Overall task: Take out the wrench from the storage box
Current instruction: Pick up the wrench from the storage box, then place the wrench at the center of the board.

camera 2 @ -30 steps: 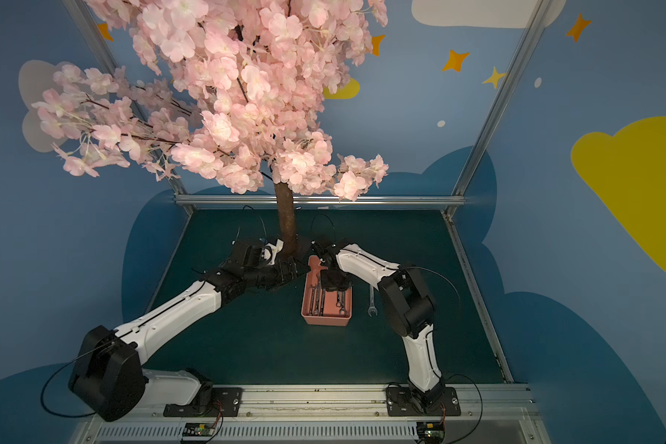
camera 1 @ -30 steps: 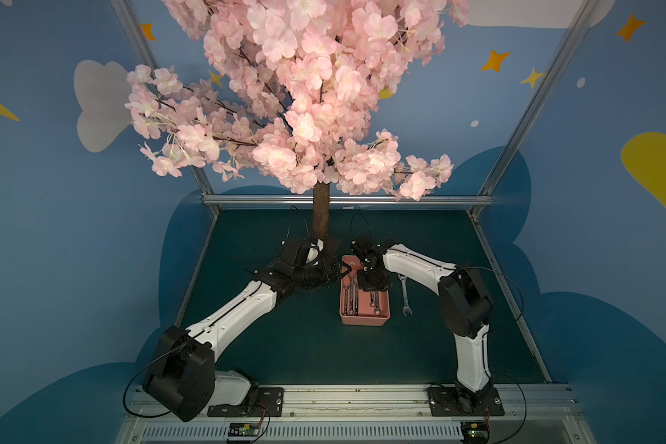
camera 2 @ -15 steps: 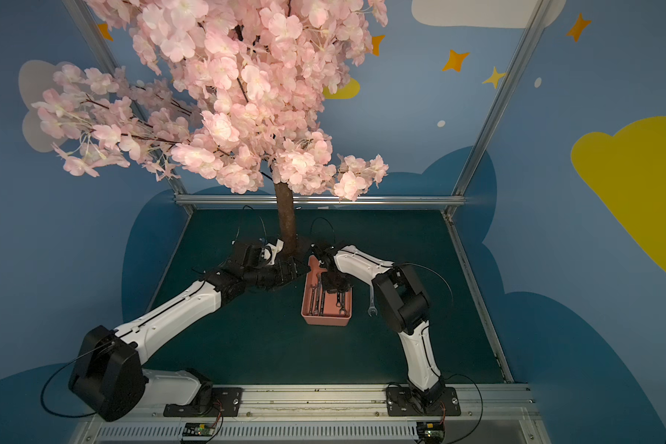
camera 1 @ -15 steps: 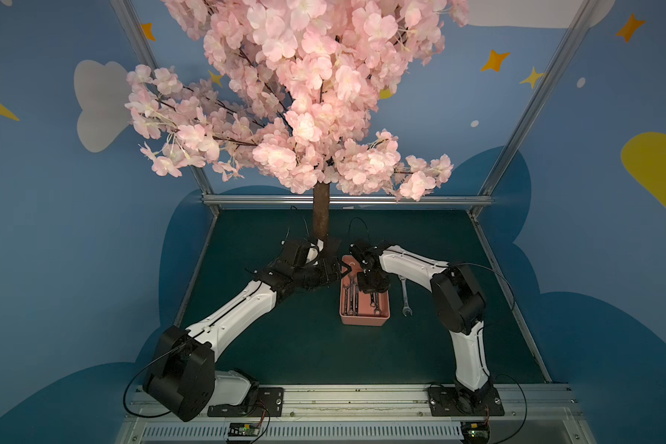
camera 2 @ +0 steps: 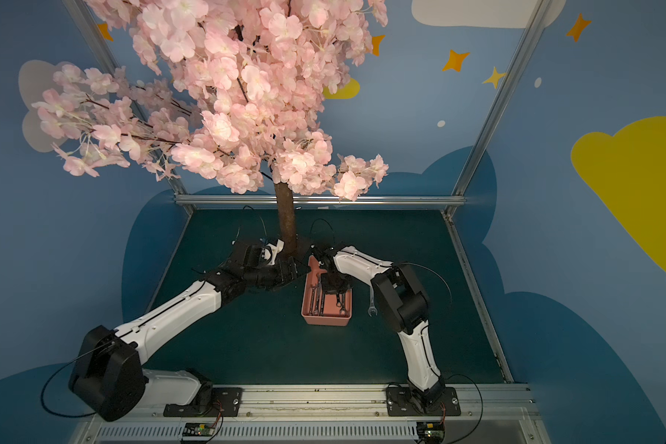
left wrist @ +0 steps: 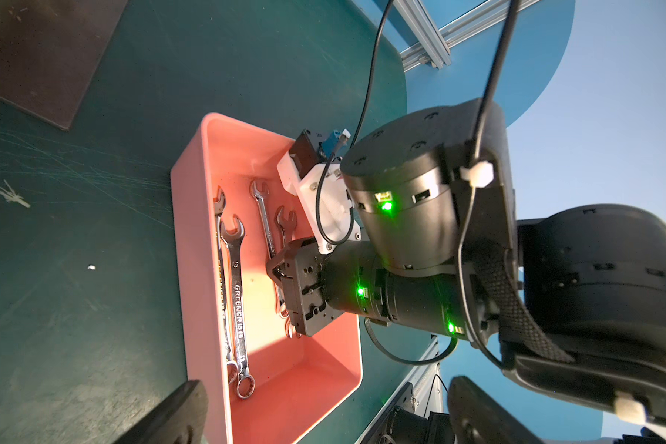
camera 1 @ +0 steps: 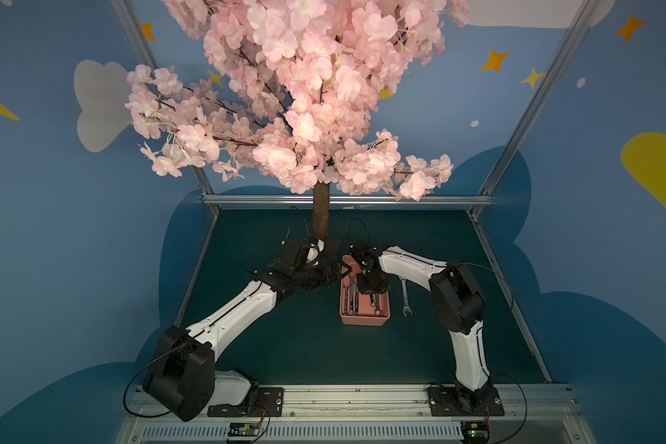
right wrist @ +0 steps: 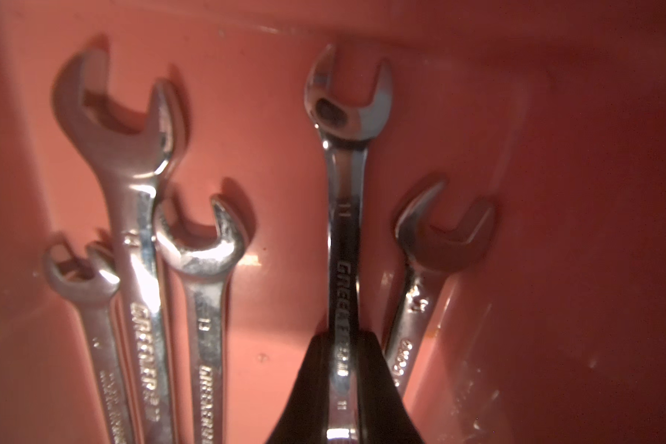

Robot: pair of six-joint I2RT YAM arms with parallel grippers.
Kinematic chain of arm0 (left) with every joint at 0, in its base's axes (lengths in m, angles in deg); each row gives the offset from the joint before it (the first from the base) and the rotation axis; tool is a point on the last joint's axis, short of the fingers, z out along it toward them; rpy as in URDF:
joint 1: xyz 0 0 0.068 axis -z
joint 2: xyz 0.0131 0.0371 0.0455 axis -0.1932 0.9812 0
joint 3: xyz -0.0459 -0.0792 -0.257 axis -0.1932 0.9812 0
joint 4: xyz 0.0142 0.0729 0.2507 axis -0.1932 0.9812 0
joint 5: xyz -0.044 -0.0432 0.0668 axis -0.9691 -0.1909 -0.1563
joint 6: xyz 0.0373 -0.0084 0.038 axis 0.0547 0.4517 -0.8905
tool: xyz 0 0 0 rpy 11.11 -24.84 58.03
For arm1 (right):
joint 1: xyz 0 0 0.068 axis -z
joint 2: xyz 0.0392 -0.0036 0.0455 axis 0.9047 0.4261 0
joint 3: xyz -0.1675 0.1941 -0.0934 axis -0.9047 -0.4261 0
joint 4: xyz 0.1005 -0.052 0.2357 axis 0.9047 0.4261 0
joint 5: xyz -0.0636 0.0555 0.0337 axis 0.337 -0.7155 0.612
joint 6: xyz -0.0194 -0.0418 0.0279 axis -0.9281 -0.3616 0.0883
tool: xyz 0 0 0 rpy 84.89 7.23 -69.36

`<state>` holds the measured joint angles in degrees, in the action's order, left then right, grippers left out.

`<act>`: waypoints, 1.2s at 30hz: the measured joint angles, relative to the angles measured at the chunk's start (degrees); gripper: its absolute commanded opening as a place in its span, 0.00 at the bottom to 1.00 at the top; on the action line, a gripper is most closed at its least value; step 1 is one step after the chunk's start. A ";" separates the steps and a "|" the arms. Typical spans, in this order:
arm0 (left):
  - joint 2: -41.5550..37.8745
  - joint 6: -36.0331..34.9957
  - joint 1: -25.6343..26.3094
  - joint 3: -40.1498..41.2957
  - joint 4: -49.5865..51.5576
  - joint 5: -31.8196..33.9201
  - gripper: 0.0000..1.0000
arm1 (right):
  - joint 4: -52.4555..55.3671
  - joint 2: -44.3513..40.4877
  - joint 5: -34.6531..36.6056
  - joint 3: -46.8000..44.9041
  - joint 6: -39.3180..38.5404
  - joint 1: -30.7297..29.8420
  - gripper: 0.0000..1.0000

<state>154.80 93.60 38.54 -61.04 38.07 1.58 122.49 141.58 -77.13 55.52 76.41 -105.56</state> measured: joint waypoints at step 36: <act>1.11 0.00 2.10 -1.46 0.22 -0.09 1.00 | 9.31 -23.41 5.46 1.86 -4.74 0.94 0.03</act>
<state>155.92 93.60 40.64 -62.50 38.29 1.49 131.80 118.17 -71.67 57.37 71.67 -104.62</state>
